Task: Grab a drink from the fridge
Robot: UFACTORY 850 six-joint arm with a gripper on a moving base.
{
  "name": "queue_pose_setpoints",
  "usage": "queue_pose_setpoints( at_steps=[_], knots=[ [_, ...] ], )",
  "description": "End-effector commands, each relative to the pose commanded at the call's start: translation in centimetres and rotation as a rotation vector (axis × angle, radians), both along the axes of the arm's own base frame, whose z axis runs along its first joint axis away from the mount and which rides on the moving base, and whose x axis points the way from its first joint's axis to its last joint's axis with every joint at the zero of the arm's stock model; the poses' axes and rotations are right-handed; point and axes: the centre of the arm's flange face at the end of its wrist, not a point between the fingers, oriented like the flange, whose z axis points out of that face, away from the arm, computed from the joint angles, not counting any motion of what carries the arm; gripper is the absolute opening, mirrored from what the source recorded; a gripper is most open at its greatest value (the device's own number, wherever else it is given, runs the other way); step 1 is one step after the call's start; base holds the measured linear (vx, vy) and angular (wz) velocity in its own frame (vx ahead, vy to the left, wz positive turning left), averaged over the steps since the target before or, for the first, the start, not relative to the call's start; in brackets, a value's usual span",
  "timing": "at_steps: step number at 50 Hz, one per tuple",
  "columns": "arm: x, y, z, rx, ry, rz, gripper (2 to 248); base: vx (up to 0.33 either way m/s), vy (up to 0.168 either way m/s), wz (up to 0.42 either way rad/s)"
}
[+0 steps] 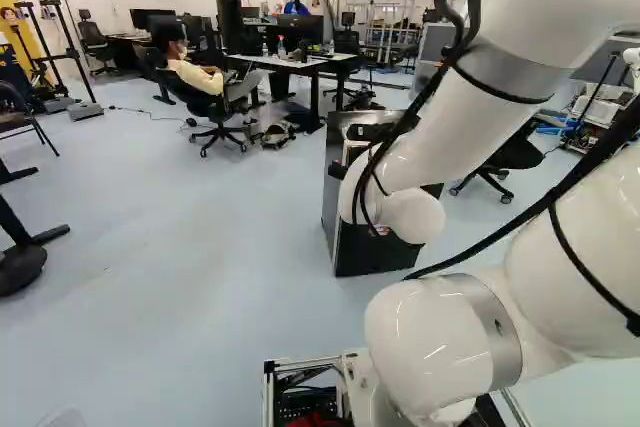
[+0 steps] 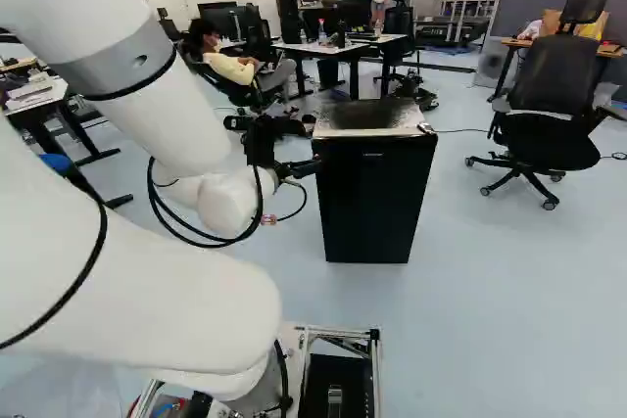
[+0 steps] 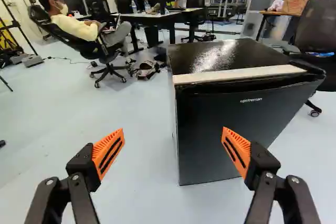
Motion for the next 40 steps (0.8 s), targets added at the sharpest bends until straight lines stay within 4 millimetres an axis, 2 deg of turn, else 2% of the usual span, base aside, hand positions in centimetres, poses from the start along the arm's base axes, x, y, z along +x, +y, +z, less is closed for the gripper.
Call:
queue_pose_setpoints(
  at_steps=[26,40],
  knots=[
    [0.6,0.6,0.3,0.087,-0.03,-0.169,247,0.0,0.0,0.0],
    [1.7,1.3,-0.2,0.117,-0.023,-0.257,247,0.0,0.0,0.0]
  ],
)
